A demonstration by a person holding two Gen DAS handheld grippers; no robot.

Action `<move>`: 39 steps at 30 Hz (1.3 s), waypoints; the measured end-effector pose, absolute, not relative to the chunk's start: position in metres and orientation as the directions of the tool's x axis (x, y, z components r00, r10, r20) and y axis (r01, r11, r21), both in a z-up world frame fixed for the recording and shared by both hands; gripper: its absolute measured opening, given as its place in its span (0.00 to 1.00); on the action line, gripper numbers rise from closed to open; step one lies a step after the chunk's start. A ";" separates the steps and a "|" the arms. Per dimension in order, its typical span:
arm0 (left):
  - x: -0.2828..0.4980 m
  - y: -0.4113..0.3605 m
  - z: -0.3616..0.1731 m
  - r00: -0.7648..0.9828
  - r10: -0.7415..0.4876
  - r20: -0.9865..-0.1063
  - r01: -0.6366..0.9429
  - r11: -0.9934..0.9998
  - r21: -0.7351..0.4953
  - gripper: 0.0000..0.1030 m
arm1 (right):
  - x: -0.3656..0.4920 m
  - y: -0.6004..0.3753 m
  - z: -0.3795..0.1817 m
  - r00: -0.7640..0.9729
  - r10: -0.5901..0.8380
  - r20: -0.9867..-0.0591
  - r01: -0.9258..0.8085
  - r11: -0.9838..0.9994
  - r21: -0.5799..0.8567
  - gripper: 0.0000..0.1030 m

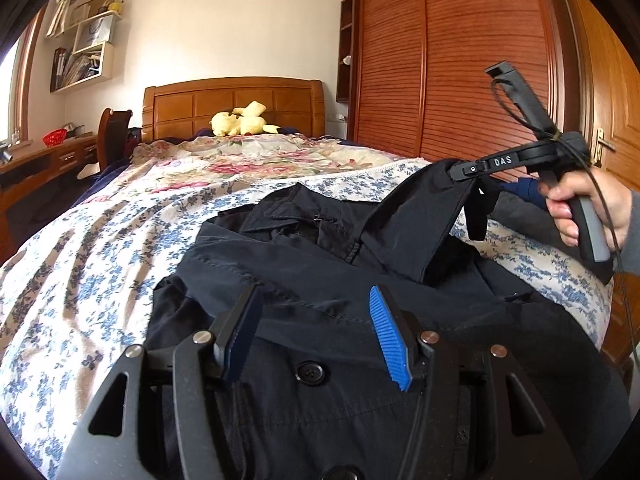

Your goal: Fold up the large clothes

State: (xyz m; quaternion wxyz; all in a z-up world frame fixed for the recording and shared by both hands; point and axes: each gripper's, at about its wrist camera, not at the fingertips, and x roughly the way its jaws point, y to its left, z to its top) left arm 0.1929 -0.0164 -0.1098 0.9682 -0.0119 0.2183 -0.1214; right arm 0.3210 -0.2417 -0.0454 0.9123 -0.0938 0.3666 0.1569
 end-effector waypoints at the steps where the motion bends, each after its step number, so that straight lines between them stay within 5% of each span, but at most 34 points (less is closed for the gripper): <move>1: 0.190 -0.014 -0.108 0.879 -0.238 -0.414 0.227 0.971 -0.076 0.53 | 0.314 -0.233 -0.042 0.677 0.235 -0.697 -0.375 0.925 -0.052 0.02; 14: 0.159 0.021 -0.098 0.902 -0.182 -0.392 0.178 0.983 -0.046 0.53 | 0.227 -0.165 -0.061 0.573 0.388 -0.721 -0.519 0.854 0.047 0.03; 17: 0.157 0.029 -0.099 0.901 -0.175 -0.396 0.167 0.984 -0.054 0.53 | 0.212 -0.160 -0.073 0.545 0.391 -0.742 -0.532 0.845 0.054 0.10; 21: 0.158 0.036 -0.100 0.901 -0.163 -0.401 0.154 0.987 -0.056 0.53 | 0.193 -0.159 -0.079 0.565 0.341 -0.751 -0.515 0.857 0.002 0.38; 24: 0.156 0.038 -0.099 0.903 -0.160 -0.399 0.152 0.987 -0.053 0.53 | 0.184 -0.164 -0.078 0.584 0.323 -0.744 -0.503 0.864 -0.020 0.47; 30: 0.152 0.038 -0.098 0.902 -0.168 -0.398 0.163 0.986 -0.045 0.53 | 0.198 -0.183 -0.071 0.644 0.238 -0.727 -0.436 0.895 -0.092 0.52; 39: 0.148 0.042 -0.101 0.896 -0.167 -0.411 0.165 0.986 -0.040 0.53 | 0.249 -0.211 -0.094 0.602 0.232 -0.764 -0.354 0.935 0.005 0.53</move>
